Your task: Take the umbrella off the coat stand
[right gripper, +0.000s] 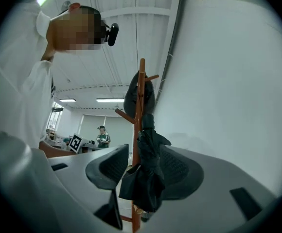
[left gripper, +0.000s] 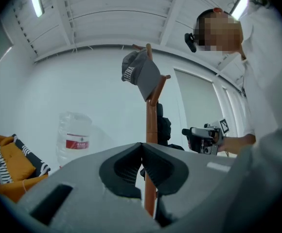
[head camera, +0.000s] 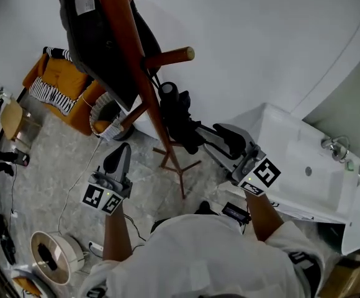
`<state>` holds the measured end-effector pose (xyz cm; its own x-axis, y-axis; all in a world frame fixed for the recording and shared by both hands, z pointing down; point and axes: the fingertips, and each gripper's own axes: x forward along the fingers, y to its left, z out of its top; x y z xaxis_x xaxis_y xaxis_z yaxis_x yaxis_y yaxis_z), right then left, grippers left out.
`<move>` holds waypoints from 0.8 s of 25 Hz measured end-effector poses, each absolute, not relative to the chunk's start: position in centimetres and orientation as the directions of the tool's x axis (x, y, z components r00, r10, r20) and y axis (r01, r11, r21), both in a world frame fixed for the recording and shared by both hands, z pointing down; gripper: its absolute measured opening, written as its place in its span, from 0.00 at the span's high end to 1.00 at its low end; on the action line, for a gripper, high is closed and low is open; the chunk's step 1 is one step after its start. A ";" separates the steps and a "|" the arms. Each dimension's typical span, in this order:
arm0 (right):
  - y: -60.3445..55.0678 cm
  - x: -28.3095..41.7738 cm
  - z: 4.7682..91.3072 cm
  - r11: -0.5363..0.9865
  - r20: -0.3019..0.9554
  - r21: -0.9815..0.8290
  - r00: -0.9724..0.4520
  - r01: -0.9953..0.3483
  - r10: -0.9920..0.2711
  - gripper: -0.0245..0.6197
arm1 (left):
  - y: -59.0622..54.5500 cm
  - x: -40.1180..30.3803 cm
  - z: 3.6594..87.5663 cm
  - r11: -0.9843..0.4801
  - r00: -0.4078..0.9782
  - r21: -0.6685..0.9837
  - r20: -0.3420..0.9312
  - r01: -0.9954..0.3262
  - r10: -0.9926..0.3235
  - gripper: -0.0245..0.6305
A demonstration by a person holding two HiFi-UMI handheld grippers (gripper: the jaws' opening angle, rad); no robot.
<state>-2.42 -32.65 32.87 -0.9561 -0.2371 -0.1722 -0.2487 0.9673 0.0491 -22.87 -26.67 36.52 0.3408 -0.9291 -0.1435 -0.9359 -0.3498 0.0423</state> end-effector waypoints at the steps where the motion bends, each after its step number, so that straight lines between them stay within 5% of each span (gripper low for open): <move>1: -33.4 -2.8 32.8 0.977 -0.160 0.039 -0.967 -0.209 -0.200 0.69 | -27.1 -23.2 36.3 -0.334 0.326 0.039 -0.143 -0.942 -0.935 0.94; 9: -36.3 -6.9 33.4 0.998 -0.048 -0.050 -0.998 0.048 0.045 0.55 | -30.9 -25.2 35.3 -0.328 0.320 0.027 -0.152 -0.944 -0.935 0.94; 20: -37.1 -11.2 36.4 0.988 0.180 -0.154 -0.983 0.010 0.038 0.46 | -32.2 -27.1 36.9 -0.447 0.433 0.069 -0.159 -0.892 -0.887 0.94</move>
